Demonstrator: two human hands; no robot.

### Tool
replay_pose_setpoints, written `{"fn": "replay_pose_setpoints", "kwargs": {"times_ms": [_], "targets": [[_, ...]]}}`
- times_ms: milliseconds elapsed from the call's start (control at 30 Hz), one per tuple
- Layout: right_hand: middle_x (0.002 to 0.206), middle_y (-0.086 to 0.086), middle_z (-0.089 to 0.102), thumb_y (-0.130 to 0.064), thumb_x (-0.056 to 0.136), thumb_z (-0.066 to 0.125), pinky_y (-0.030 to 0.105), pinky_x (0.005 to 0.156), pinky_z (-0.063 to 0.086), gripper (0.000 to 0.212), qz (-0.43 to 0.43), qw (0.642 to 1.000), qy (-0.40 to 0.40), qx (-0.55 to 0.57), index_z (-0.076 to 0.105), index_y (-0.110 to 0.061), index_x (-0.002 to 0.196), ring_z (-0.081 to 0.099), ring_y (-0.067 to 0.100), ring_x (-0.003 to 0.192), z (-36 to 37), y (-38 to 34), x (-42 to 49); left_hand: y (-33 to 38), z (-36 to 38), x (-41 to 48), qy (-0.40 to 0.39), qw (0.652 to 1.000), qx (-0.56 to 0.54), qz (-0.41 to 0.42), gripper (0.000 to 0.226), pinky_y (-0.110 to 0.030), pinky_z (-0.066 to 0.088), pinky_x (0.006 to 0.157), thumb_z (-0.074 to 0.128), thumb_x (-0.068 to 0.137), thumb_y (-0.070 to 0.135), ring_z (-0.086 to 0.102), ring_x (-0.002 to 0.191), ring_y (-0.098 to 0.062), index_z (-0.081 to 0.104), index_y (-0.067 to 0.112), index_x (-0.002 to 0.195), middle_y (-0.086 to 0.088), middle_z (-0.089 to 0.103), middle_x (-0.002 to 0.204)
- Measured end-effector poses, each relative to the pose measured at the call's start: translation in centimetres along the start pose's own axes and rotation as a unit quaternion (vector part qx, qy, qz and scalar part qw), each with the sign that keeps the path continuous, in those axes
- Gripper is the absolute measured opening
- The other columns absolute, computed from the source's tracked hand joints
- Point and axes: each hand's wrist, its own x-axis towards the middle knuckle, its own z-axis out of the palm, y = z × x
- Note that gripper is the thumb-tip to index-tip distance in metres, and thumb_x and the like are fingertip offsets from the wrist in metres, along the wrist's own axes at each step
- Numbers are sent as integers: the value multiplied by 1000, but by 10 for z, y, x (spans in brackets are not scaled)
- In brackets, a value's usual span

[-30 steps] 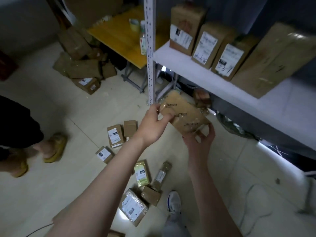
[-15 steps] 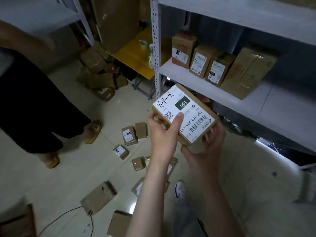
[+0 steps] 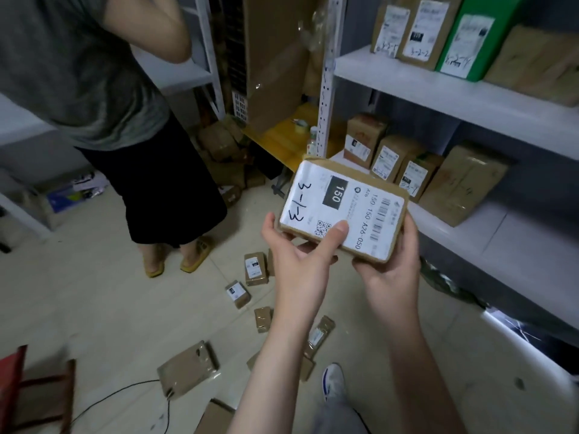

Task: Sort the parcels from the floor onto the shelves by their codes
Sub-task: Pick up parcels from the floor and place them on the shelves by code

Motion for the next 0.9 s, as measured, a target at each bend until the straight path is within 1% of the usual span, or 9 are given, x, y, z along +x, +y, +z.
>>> {"fn": "replay_pose_setpoints", "kwargs": {"times_ms": [100,167,267,433,500,600,700,767,900], "targets": [[134,1,63,17,86,59,52,103,49,67,12,999,0,43,54,-32,132,58,16,126,10,-22,5,12,-6,-4,13,999,-28,14,95,-35,59,86,81,79,22,65,106,-3,18,27,150,19,54,122],[131,3,65,11,91,52,48,101,51,56,26,996,3,90,58,-28,131,60,19,124,15,-35,5,21,-10,-3,23,999,-39,23,94,-44,55,94,85,71,32,63,112,-6,27,31,145,16,56,126],[127,5,67,-12,92,49,40,96,54,38,51,983,2,178,62,-22,126,61,22,122,18,-54,5,36,-14,-3,10,998,-42,39,80,-42,57,91,84,75,28,64,109,-6,35,28,138,17,60,117],[126,6,68,-31,75,74,40,103,49,65,-22,989,32,142,57,-12,134,62,23,121,21,-95,16,58,-5,0,-52,995,-7,90,66,-18,56,77,82,77,27,65,96,6,47,25,133,18,66,111],[123,8,69,-24,74,79,38,99,52,60,-61,987,54,140,60,-12,130,63,24,119,14,-118,27,73,4,7,-93,988,29,117,65,-26,55,87,84,72,40,65,104,0,55,26,128,13,67,118],[121,8,70,-17,76,78,35,92,56,55,-116,983,75,122,60,-10,128,66,23,115,-2,-160,42,106,29,11,-132,974,71,171,81,-40,50,100,78,59,63,60,116,-8,55,29,128,12,62,127],[116,6,72,-4,82,75,30,84,58,41,-171,975,114,83,63,-13,121,69,18,107,-20,-202,55,141,61,4,-106,965,101,216,117,-41,38,112,78,50,70,42,134,-11,27,24,144,8,39,144],[111,5,73,1,83,73,28,82,58,38,-206,967,144,32,65,-10,119,71,15,102,-34,-226,65,161,82,-3,-91,945,137,284,123,-39,27,118,82,58,62,25,142,-14,14,19,151,4,26,152],[107,7,74,-9,74,79,29,81,58,40,-262,945,190,-41,68,-8,113,71,18,99,-72,-265,84,189,126,-7,-79,852,233,461,115,-42,18,119,77,67,63,15,145,-22,17,12,151,-6,21,156]]}}
